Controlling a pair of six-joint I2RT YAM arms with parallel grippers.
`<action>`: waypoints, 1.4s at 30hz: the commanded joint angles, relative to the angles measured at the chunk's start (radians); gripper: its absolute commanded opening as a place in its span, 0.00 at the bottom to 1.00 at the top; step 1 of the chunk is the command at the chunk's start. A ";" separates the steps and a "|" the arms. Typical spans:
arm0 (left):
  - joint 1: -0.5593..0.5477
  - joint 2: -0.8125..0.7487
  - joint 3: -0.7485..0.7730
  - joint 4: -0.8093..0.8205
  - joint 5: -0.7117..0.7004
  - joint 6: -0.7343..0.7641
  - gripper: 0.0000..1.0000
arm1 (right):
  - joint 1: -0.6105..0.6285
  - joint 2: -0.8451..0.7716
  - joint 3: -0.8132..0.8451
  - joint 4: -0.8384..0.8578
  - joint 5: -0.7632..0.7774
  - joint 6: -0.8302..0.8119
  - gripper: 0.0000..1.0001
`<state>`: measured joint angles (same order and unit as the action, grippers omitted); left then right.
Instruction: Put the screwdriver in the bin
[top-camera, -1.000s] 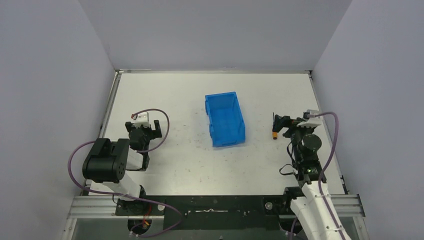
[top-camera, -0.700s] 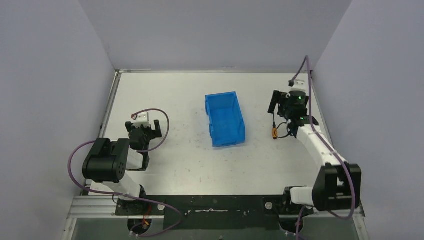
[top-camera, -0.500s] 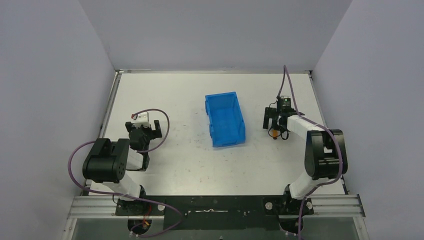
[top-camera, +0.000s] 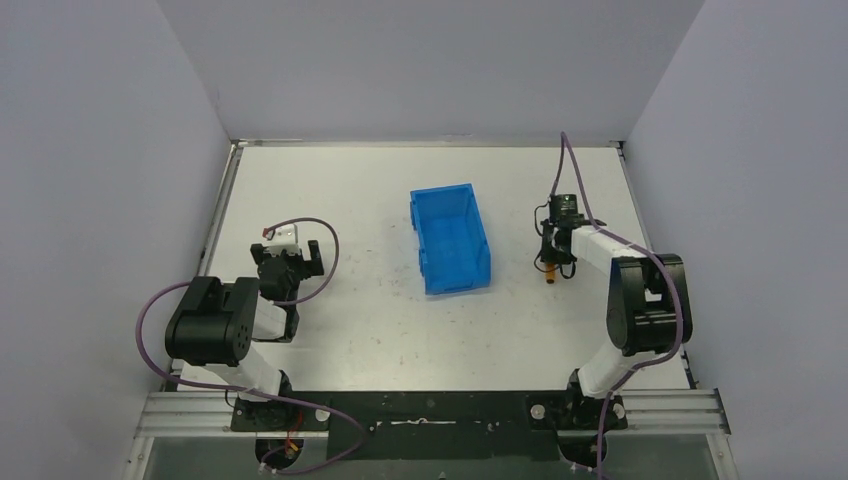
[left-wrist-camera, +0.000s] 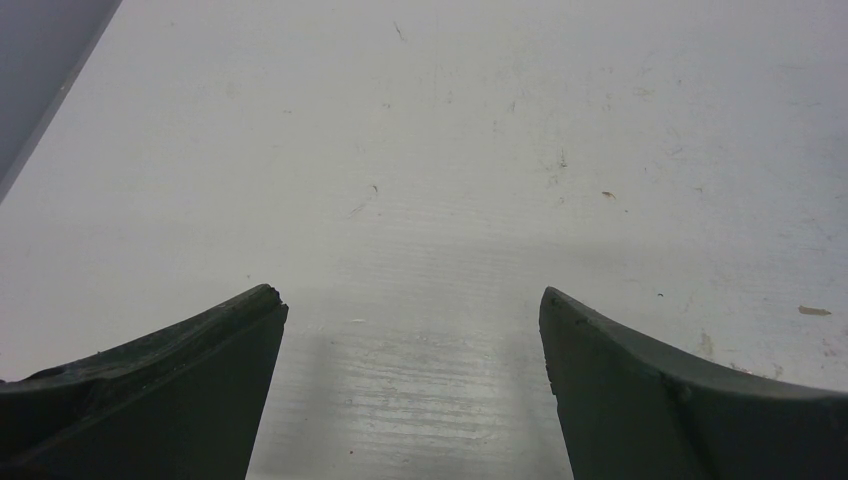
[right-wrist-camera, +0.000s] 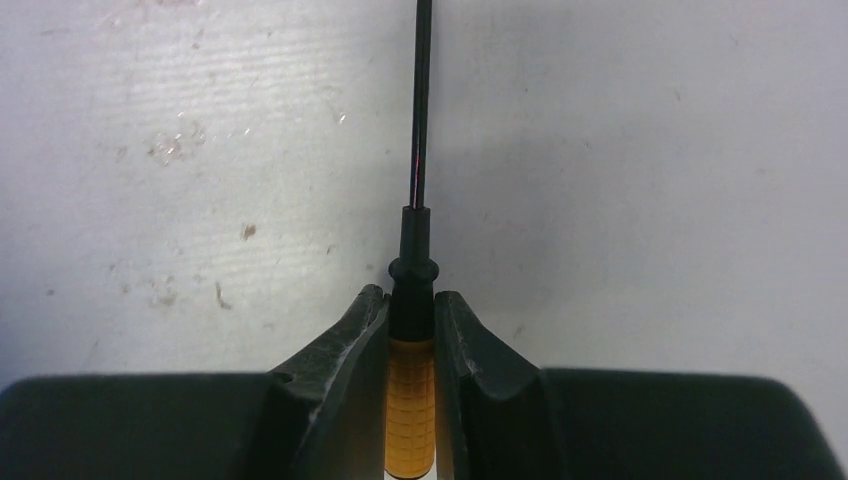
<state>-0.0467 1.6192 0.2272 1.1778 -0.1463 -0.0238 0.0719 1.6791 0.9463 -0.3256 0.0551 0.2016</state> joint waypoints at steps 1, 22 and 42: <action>-0.005 -0.008 0.024 0.036 0.003 -0.007 0.97 | 0.071 -0.142 0.135 -0.179 0.105 -0.008 0.00; -0.005 -0.008 0.024 0.036 0.002 -0.008 0.97 | 0.627 -0.164 0.591 -0.257 0.193 0.099 0.00; -0.005 -0.008 0.024 0.036 0.002 -0.007 0.97 | 0.622 0.304 0.471 -0.134 0.113 0.122 0.11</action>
<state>-0.0471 1.6192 0.2272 1.1778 -0.1463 -0.0238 0.6994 2.0033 1.4029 -0.5117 0.1669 0.2996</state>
